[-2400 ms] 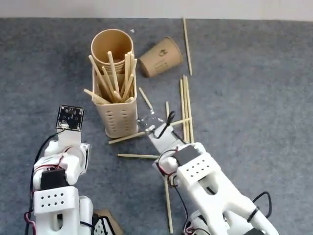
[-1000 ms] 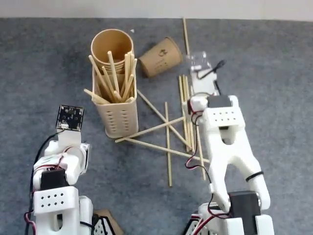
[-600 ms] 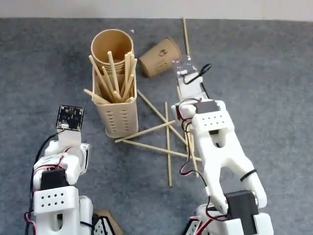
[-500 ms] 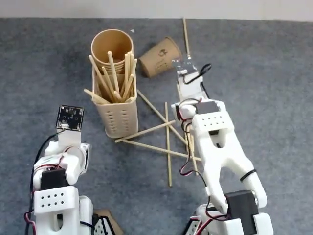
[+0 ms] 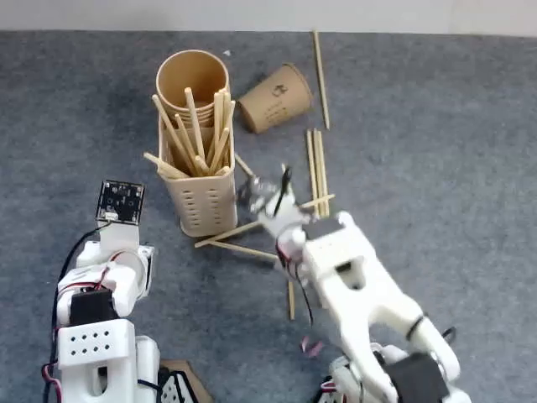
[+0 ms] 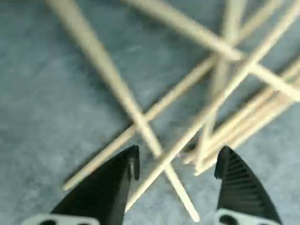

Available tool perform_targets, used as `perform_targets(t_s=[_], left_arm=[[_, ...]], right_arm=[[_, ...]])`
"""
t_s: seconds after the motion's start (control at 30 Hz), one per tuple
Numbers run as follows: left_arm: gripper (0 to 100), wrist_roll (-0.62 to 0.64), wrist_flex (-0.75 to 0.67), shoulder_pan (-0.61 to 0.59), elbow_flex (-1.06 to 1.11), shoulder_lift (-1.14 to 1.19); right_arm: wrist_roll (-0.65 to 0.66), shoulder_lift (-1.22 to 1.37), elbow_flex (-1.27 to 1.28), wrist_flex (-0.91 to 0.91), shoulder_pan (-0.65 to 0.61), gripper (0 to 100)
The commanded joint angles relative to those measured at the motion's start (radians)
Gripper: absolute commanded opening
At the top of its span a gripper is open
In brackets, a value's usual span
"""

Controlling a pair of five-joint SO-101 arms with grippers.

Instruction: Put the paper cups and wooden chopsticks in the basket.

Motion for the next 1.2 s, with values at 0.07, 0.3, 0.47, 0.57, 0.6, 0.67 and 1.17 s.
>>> perform_targets(t_s=[0.07,0.3,0.47,0.57,0.6,0.67,1.17], left_arm=[[16,-0.008,-0.009,0.016,-0.005,-0.01],[16,-0.008,-0.009,0.016,-0.005,-0.01],[16,-0.008,-0.009,0.016,-0.005,-0.01],[16,-0.008,-0.008,0.016,-0.005,-0.01],[16,-0.008,-0.008,0.016,-0.005,-0.01],[16,-0.008,-0.008,0.016,-0.005,-0.01],[16,-0.008,-0.008,0.016,-0.005,-0.01]], right_arm=[[0.051,-0.16,0.171,-0.084,-0.015,26.0],[-0.143,-0.074,0.263,-0.22,-0.018,26.0],[-0.236,0.076,0.232,-0.26,-0.013,25.9],[-0.236,0.156,0.124,-0.203,-0.008,19.4],[-0.236,0.18,0.09,-0.194,0.002,13.9],[-0.236,0.22,0.025,-0.183,0.041,0.5],[-0.236,0.004,-0.384,-0.168,0.358,0.5]])
